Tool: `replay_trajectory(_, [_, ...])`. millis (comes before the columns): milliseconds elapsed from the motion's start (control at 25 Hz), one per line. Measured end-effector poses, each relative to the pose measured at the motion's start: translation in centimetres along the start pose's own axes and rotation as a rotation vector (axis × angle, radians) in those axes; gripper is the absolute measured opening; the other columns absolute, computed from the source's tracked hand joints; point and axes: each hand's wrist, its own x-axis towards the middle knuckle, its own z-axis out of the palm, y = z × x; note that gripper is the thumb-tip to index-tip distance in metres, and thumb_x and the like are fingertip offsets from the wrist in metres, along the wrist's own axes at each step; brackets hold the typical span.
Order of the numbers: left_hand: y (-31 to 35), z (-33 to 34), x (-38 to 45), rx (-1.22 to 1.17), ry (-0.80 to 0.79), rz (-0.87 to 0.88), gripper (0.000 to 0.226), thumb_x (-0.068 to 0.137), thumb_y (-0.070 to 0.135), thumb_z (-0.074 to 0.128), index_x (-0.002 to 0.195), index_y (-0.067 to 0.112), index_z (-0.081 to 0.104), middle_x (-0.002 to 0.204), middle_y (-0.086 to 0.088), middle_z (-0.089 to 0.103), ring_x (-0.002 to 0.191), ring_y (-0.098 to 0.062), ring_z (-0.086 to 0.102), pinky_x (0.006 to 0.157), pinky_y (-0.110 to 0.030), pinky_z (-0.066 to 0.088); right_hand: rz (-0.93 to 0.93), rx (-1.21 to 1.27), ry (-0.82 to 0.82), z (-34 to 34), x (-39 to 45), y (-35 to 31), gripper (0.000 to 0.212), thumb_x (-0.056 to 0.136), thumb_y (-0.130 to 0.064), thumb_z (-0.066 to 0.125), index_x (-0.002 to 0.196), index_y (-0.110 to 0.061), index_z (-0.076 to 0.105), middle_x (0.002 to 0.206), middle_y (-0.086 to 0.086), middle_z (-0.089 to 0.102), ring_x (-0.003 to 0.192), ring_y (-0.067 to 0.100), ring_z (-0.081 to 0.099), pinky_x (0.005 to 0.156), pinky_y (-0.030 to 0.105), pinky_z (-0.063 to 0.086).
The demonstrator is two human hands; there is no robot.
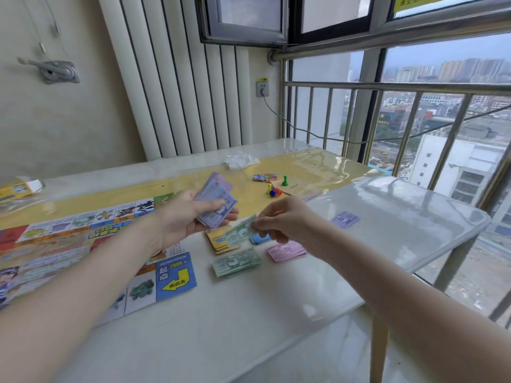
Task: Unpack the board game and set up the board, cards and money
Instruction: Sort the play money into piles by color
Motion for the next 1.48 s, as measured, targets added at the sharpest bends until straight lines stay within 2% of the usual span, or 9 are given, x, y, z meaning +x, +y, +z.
replay_trajectory(120, [-0.5, -1.3, -0.7, 0.029, 0.037, 0.002, 0.011, 0.088, 0.0, 0.054, 0.096, -0.001, 0.061, 0.073, -0.01, 0.073, 0.063, -0.015, 0.071, 0.057, -0.021, 0.057, -0.006, -0.318, 0.027, 2.8, -0.3, 0.5, 0.008, 0.077, -0.011, 0.07, 0.072, -0.007, 0.065, 0.059, 0.002, 0.058, 0.041, 0.003, 0.048, 0.04, 0.016, 0.036])
replay_trajectory(280, [-1.4, -1.3, -1.2, 0.027, -0.006, -0.035, 0.013, 0.086, -0.001, 0.057, 0.098, 0.0, 0.06, 0.075, -0.011, 0.073, 0.064, -0.016, 0.071, 0.062, -0.023, 0.059, -0.061, -0.836, 0.046, 3.8, -0.6, 0.5, 0.017, 0.076, -0.028, 0.072, 0.085, -0.017, 0.061, 0.083, 0.001, 0.061, 0.079, 0.018, 0.056, 0.066, 0.029, 0.045])
replay_trajectory(360, [-1.4, -1.3, -1.3, 0.043, -0.025, -0.032, 0.013, 0.084, -0.001, 0.059, 0.096, 0.002, 0.061, 0.075, -0.01, 0.073, 0.065, -0.016, 0.071, 0.063, -0.024, 0.058, -0.084, -0.764, 0.093, 3.3, -0.6, -0.2, 0.017, 0.079, -0.026, 0.07, 0.082, -0.018, 0.055, 0.074, -0.004, 0.054, 0.071, 0.016, 0.052, 0.058, 0.027, 0.041])
replay_trajectory(440, [-1.2, -1.1, -1.3, 0.048, -0.044, -0.028, 0.013, 0.082, -0.001, 0.061, 0.094, 0.003, 0.063, 0.075, -0.01, 0.073, 0.064, -0.017, 0.071, 0.063, -0.024, 0.058, -0.095, -0.44, 0.157, 2.5, -0.1, -1.1, 0.013, 0.085, -0.022, 0.063, 0.08, -0.011, 0.059, 0.065, -0.003, 0.055, 0.058, 0.014, 0.051, 0.049, 0.022, 0.039])
replay_trajectory(560, [-1.2, -0.4, -1.1, 0.092, -0.067, -0.024, 0.022, 0.079, 0.002, 0.066, 0.1, 0.003, 0.062, 0.087, -0.014, 0.071, 0.073, -0.022, 0.07, 0.067, -0.027, 0.057, -0.061, -0.096, 0.069, 1.3, -0.1, -2.0, 0.018, 0.087, -0.017, 0.061, 0.079, -0.001, 0.064, 0.065, 0.007, 0.062, 0.054, 0.015, 0.053, 0.045, 0.019, 0.042])
replay_trajectory(760, [-1.0, 1.3, -0.2, 0.037, -0.089, -0.012, 0.014, 0.088, 0.018, 0.059, 0.098, 0.008, 0.062, 0.088, -0.008, 0.069, 0.073, -0.015, 0.067, 0.064, -0.022, 0.056, -0.025, -0.018, 0.052, -0.2, -0.2, -1.8, 0.008, 0.083, -0.003, 0.065, 0.079, 0.004, 0.063, 0.06, 0.01, 0.058, 0.045, 0.008, 0.051, 0.043, 0.014, 0.038])
replay_trajectory(960, [-0.7, 4.1, 1.1, 0.045, -0.03, 0.029, 0.005, 0.091, 0.008, 0.056, 0.093, 0.008, 0.06, 0.079, -0.006, 0.066, 0.058, -0.009, 0.065, 0.057, -0.019, 0.056, 0.011, 0.075, 0.15, -1.9, 0.3, -0.4, 0.007, 0.079, -0.007, 0.07, 0.078, -0.005, 0.064, 0.067, 0.012, 0.062, 0.054, 0.016, 0.052, 0.055, 0.025, 0.037])
replay_trajectory(1200, [-0.4, 8.3, 2.8, -0.026, -0.043, 0.022, 0.005, 0.092, 0.002, 0.053, 0.089, 0.001, 0.057, 0.072, -0.013, 0.067, 0.053, -0.014, 0.067, 0.057, -0.024, 0.057, 0.023, 0.361, 0.503, -7.7, 0.6, 2.3, 0.011, 0.076, 0.008, 0.066, 0.083, 0.002, 0.06, 0.062, 0.012, 0.056, 0.035, 0.003, 0.052, 0.041, 0.011, 0.043])
replay_trajectory(1480, [-0.7, 11.6, 4.0, -0.035, -0.099, -0.037, 0.004, 0.09, 0.003, 0.056, 0.091, -0.001, 0.058, 0.071, -0.013, 0.069, 0.054, -0.014, 0.068, 0.055, -0.022, 0.057, 0.158, -0.252, 0.579, -12.4, 0.7, 5.6, 0.014, 0.074, 0.003, 0.069, 0.068, -0.007, 0.061, 0.063, 0.012, 0.059, 0.052, 0.018, 0.052, 0.044, 0.02, 0.039])
